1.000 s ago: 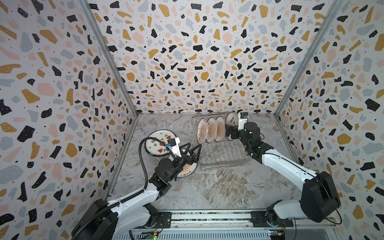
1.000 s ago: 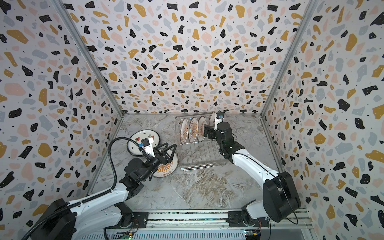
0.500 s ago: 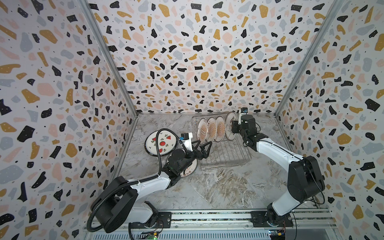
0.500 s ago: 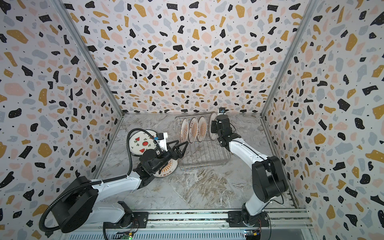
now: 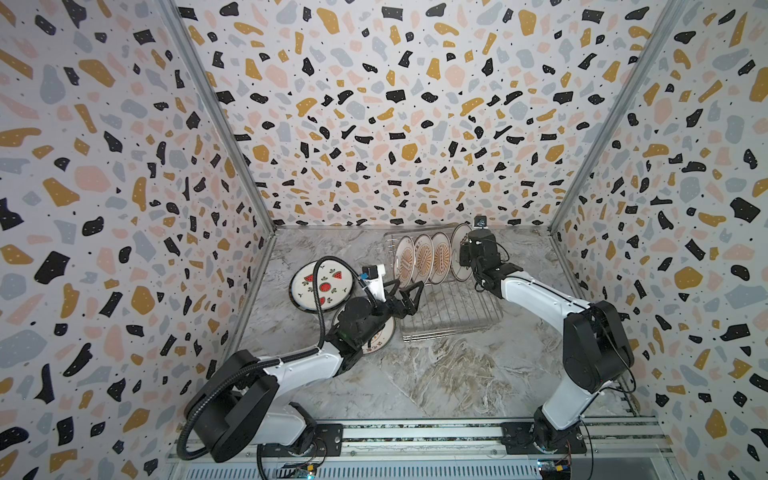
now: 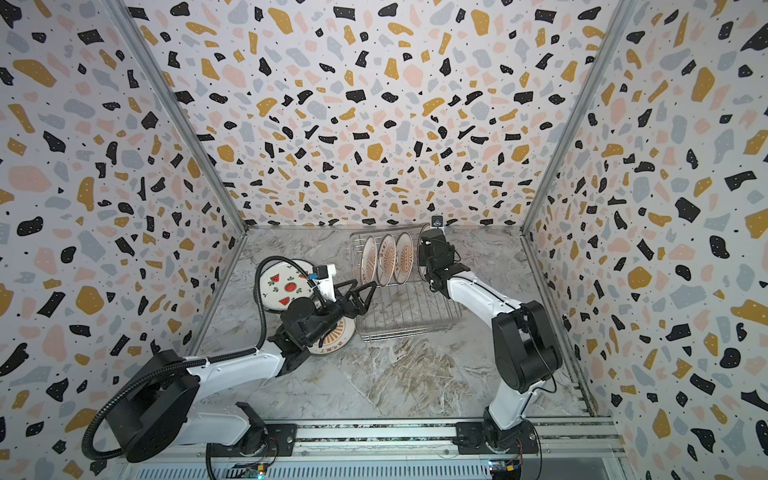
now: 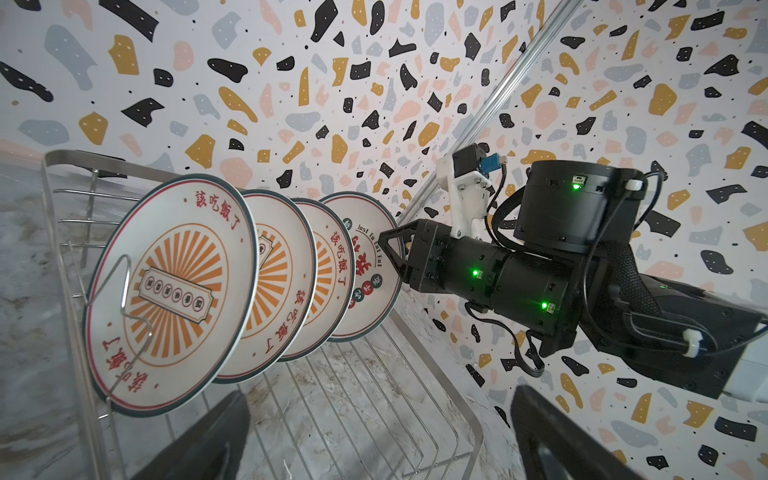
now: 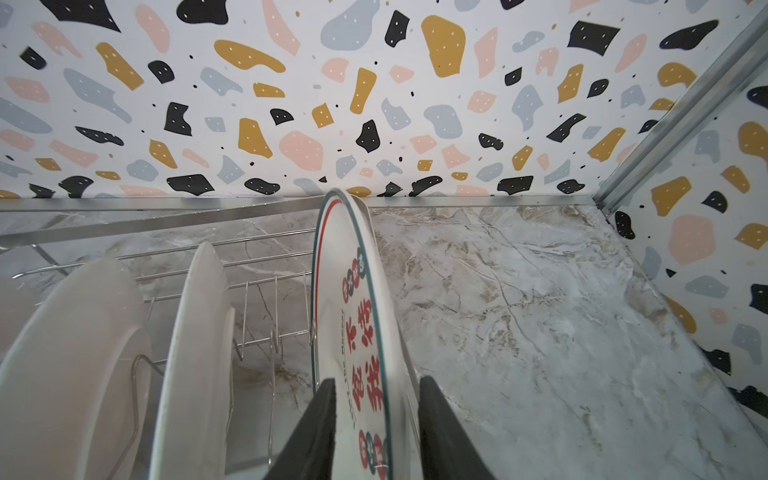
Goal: Unload the plates from the dish rack
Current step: 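Open the left gripper off the sunburst plate while right grips the red-text rack plate, then lift the red-text plate up out of the rack with the right gripper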
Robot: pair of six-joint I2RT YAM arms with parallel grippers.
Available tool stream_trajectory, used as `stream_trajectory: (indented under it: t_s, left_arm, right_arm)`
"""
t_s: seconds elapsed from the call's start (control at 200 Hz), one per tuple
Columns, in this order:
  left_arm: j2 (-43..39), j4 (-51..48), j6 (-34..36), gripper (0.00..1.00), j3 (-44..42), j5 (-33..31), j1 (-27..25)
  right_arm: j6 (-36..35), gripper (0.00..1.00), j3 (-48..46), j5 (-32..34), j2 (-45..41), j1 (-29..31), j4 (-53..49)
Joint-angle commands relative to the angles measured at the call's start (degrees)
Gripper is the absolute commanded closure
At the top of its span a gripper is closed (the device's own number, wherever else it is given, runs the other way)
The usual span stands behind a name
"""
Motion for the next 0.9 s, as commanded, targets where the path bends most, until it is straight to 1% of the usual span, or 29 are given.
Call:
stream_trajectory:
  t_s: [0.0, 0.115, 0.36, 0.415, 0.461, 0.681, 0.896]
  left_arm:
    - [-2.06, 0.38, 0.47, 0.0, 0.02, -2.66, -0.24]
    - [-3.87, 0.36, 0.88, 0.0, -1.19, -3.43, -0.24]
    - [-5.27, 0.51, 0.66, 0.0, -2.51, -3.5, -0.24]
    - [-5.42, 0.51, 0.66, 0.0, -2.64, -3.5, -0.24]
    - [-5.44, 0.71, 0.68, 0.0, -2.82, -3.5, -0.25]
    - [-5.89, 1.19, 0.73, 0.0, -3.73, -3.65, -0.24]
    - [-6.81, 1.66, 0.58, 0.0, -5.0, -4.81, -0.24]
  right_arm:
    - [-1.3, 0.71, 2.32, 4.39, 0.17, 0.59, -1.72]
    - [-1.39, 0.79, 2.79, 5.08, 0.82, 0.68, -2.12]
    - [-1.91, 0.81, 3.66, 7.11, 2.09, 0.96, -2.63]
    - [-1.91, 0.83, 3.73, 7.11, 2.21, 0.99, -2.68]
    - [-1.96, 0.86, 3.85, 7.41, 2.29, 1.15, -2.75]
    - [-3.19, 0.91, 3.07, 12.11, 1.05, 2.74, -1.35]
    - [-4.56, 0.95, 1.96, 15.09, -1.27, 4.01, 0.95]
